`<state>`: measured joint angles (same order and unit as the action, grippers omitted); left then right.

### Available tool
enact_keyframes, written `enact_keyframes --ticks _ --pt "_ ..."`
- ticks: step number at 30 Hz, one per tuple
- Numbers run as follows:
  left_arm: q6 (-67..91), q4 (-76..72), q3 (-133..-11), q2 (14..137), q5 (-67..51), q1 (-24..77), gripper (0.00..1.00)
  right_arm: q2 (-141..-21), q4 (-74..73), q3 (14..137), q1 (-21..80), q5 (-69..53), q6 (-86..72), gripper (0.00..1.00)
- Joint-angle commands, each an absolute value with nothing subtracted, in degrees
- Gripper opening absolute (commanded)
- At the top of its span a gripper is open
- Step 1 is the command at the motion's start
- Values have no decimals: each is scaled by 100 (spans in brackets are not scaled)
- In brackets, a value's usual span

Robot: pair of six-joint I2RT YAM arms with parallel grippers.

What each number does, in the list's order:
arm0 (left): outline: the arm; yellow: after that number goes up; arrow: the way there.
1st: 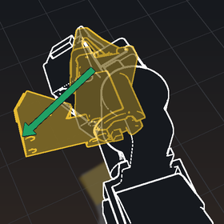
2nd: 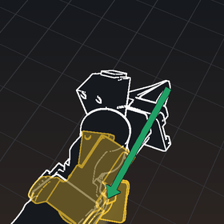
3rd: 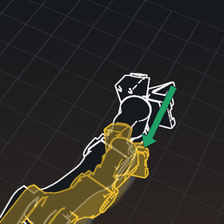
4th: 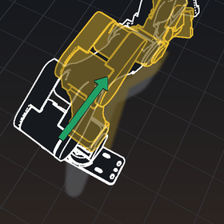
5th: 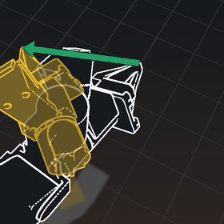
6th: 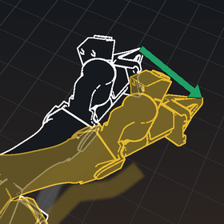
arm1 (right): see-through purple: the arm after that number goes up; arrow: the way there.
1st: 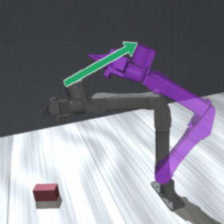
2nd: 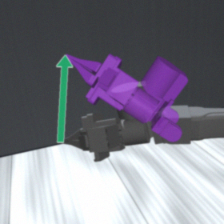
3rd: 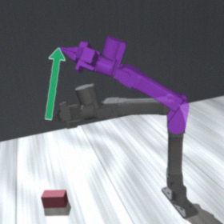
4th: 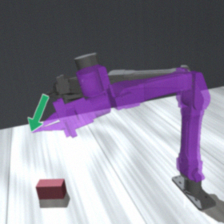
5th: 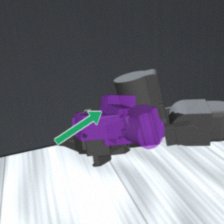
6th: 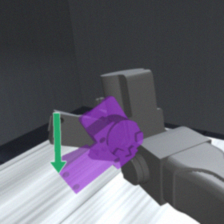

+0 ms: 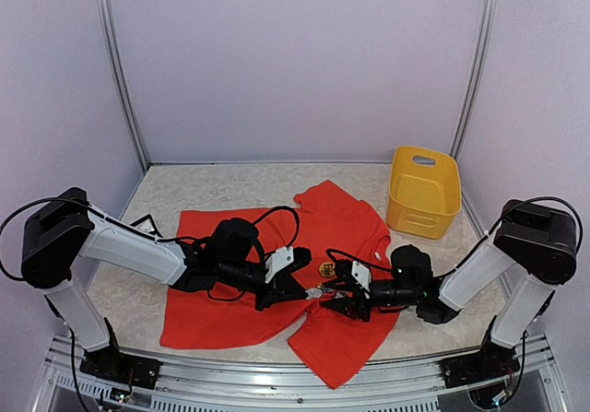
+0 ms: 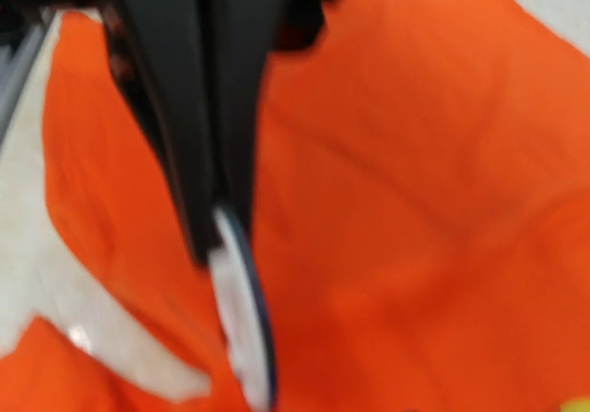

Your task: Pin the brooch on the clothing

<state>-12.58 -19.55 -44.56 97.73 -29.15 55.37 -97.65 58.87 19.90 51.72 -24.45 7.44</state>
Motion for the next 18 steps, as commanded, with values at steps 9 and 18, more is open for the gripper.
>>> enact_keyframes --ticks 9,18 --pt "-1266 -1907 -4454 9595 -2892 5574 0 -10240 6379 2504 5405 -2675 608 44" --pt "-1270 -1916 -4429 9591 -2939 5581 0 -10222 6377 2536 5384 -2339 447 31"
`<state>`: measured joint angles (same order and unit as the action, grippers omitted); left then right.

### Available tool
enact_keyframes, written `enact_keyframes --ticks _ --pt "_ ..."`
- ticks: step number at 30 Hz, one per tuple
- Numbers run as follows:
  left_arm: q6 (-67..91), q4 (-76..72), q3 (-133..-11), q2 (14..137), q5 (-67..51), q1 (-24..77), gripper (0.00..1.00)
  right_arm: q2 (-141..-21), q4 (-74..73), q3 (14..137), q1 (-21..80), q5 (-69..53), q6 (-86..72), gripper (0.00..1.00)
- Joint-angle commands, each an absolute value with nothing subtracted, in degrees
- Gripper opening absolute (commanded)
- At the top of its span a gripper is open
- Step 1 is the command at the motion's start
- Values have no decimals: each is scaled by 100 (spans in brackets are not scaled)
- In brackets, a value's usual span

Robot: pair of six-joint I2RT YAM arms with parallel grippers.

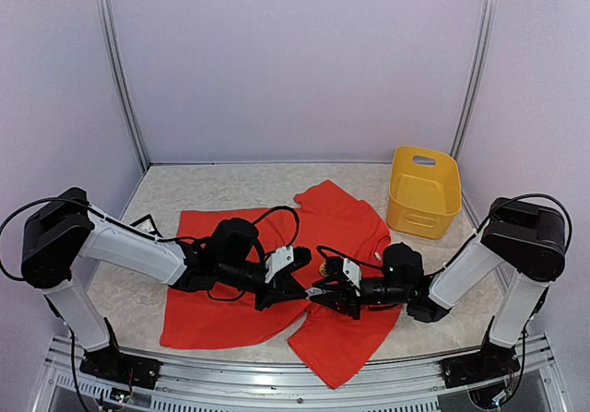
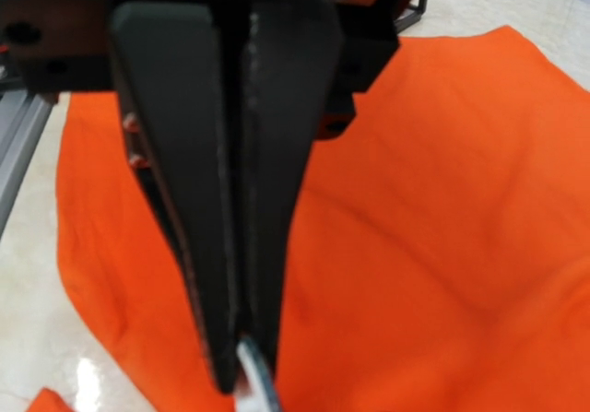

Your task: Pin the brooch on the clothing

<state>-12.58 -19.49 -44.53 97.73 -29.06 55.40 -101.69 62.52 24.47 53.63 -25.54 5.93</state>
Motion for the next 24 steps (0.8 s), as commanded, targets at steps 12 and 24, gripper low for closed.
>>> enact_keyframes --ticks 12,24 --pt "-1370 -1855 -4459 9593 -2990 5657 0 -10205 6004 2775 5271 -1912 25 24" --pt "-1343 -1847 -4378 9562 -2922 5660 0 -10132 6582 2406 5010 -2037 -658 17"
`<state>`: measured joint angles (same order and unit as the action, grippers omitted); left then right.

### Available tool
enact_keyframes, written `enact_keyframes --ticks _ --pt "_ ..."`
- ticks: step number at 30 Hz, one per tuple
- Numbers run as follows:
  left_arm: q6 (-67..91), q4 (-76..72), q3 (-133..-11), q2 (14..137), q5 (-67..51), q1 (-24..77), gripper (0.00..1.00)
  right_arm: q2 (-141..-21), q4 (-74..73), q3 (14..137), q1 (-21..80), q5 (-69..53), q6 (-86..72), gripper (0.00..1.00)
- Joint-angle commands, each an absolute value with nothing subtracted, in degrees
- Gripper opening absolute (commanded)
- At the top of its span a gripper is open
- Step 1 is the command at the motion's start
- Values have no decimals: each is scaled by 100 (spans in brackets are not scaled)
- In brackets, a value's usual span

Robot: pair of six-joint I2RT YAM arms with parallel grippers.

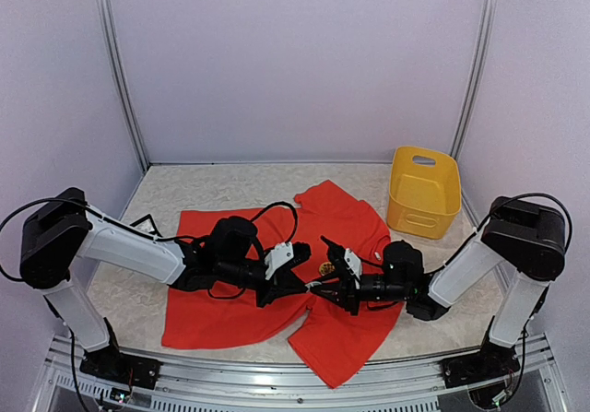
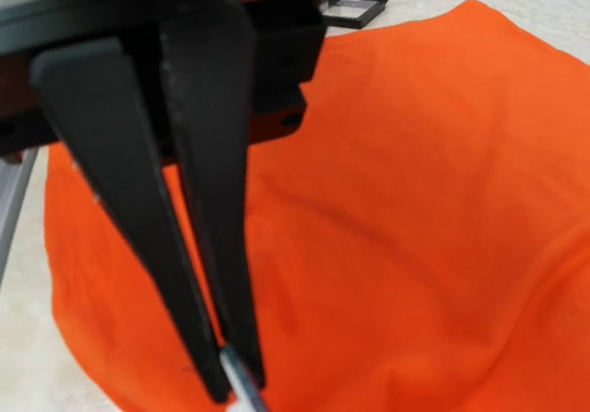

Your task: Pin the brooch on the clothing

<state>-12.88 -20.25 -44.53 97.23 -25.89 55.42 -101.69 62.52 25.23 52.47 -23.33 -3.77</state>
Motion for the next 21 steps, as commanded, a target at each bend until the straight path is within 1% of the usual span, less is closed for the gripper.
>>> enact_keyframes --ticks 1,4,10,11,13,16,17,19,21 --pt "-1344 -1846 -4374 9562 -2913 5656 0 -10130 6597 2394 5001 -2069 -662 17" --pt "-1345 -1837 -4360 9554 -2808 5660 0 -10083 6586 2343 4999 -2093 -633 20" --pt "-1399 -1800 -4351 9560 -2032 5679 0 -9697 6441 2063 4997 -2347 -410 36" --pt "-1481 -1764 -4355 9570 -1828 5726 0 -9576 6405 1997 5000 -2336 -378 38" --pt "-1778 -1659 -4368 9578 -1251 5932 0 -9323 6167 1912 4992 -2239 -341 39" --pt "-2571 -1504 -4379 9578 124 6517 0 -8937 5617 1899 4994 -1880 -275 39" --pt "-2886 -1375 -4419 9586 553 6733 2 -8824 5405 1903 4992 -1620 -333 39" --pt "-3395 -867 -4622 9650 1120 7108 21 -8591 4947 1936 4970 -1104 -520 39" --pt "-3407 -25 -4948 9649 784 7167 35 -8378 4616 1938 4946 -721 -622 38"
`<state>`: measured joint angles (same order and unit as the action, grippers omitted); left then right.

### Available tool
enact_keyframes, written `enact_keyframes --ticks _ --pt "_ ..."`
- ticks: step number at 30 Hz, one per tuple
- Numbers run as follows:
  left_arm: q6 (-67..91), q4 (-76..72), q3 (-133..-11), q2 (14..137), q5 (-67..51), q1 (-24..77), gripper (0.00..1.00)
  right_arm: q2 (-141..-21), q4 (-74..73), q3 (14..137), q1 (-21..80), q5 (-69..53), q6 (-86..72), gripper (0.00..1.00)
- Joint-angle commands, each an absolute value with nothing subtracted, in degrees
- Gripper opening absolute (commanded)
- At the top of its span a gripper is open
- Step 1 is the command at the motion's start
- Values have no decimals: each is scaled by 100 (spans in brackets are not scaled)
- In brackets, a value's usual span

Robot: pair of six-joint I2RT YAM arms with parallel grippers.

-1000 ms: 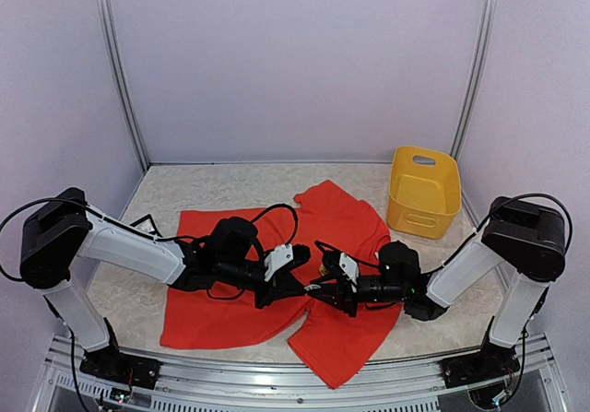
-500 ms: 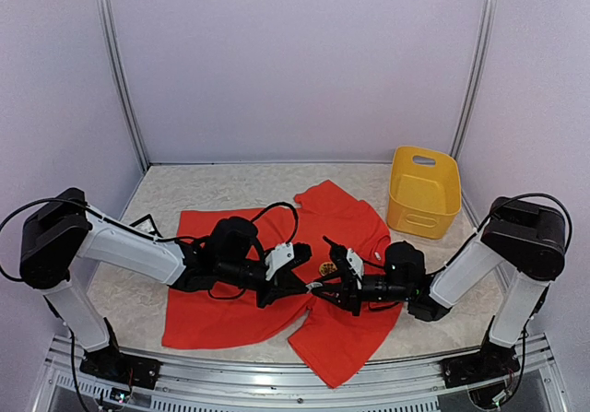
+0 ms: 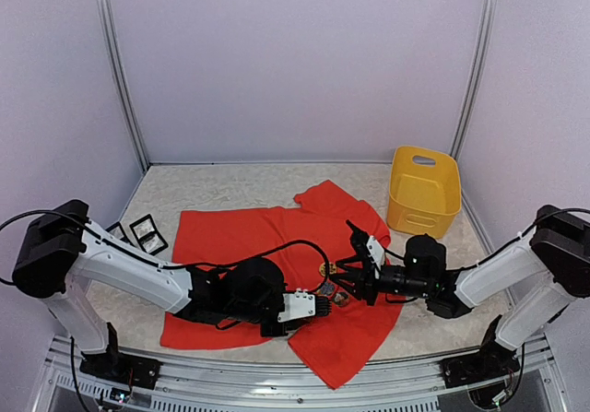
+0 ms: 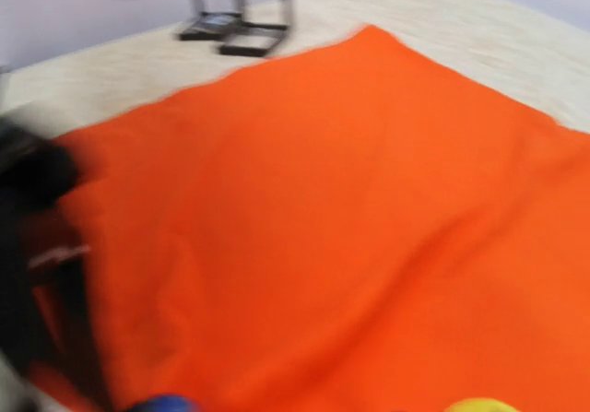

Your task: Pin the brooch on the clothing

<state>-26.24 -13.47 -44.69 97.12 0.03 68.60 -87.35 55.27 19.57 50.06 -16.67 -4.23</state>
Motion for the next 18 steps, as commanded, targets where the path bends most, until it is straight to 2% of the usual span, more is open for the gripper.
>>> enact_keyframes --ticks 1,4,7,9,13,18 --pt "-3286 386 -5156 9578 421 7141 40 -8286 4507 1922 4936 -526 -643 38" --pt "-2966 1307 -5701 9414 -827 7118 50 -8093 3926 2006 4914 173 -792 34" --pt "-2390 1752 -5932 9291 -1064 6971 51 -8031 2807 2352 4854 851 -1219 28" --pt "-1865 1471 -5695 8998 -1228 6610 50 -8149 1937 2648 4768 1258 -1699 21" --pt "131 -16 -4589 8378 -766 5481 45 -8560 776 3155 4561 1424 -2406 10" --pt "2082 -172 -3914 8615 339 4641 40 -9219 -17 3725 4330 1400 -2622 3"
